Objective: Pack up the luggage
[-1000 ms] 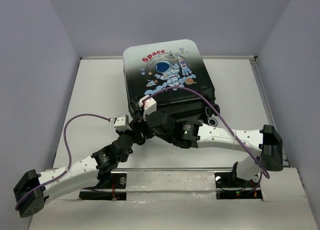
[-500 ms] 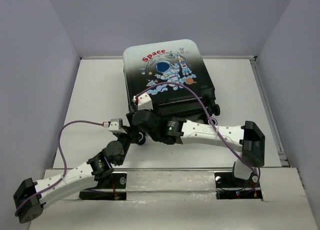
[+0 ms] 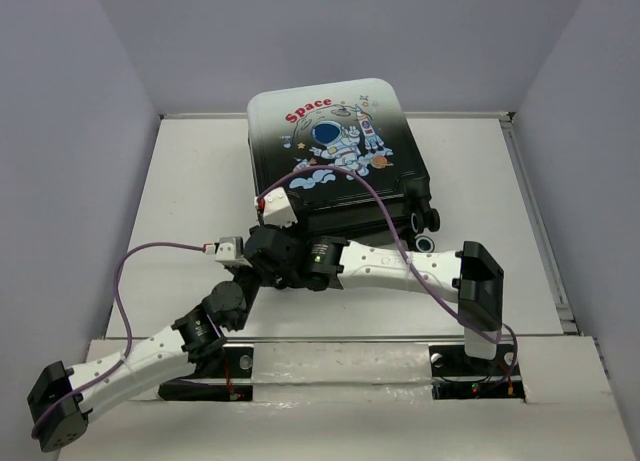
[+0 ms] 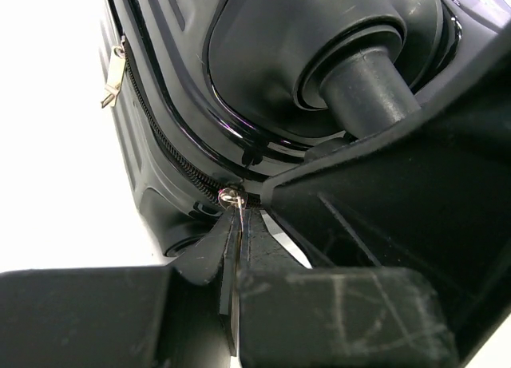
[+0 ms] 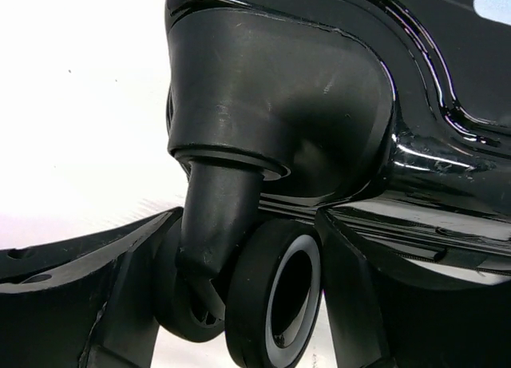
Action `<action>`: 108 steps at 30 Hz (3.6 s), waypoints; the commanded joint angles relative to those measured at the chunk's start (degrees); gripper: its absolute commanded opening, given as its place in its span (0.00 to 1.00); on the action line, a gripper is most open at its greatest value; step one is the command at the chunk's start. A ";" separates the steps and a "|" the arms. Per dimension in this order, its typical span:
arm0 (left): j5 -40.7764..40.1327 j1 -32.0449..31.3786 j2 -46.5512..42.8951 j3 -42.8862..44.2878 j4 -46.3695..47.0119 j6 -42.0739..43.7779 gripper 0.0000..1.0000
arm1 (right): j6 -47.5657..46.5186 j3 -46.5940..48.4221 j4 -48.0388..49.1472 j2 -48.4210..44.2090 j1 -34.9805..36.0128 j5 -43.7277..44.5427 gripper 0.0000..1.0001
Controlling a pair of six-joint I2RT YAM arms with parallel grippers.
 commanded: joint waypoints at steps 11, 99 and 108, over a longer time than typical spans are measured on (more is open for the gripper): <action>-0.28 4.50 5.68 5.55 -3.16 -8.32 0.06 | -2.20 -19.78 -4.66 -22.23 -1.09 2.56 0.07; 2.26 18.62 21.50 17.58 -16.28 -11.50 0.06 | 3.25 -43.96 -4.04 -48.09 -1.09 -7.55 0.07; 11.13 24.19 17.91 19.79 -12.57 -10.08 0.45 | 1.15 -44.31 -1.33 -48.97 -1.09 -9.48 0.07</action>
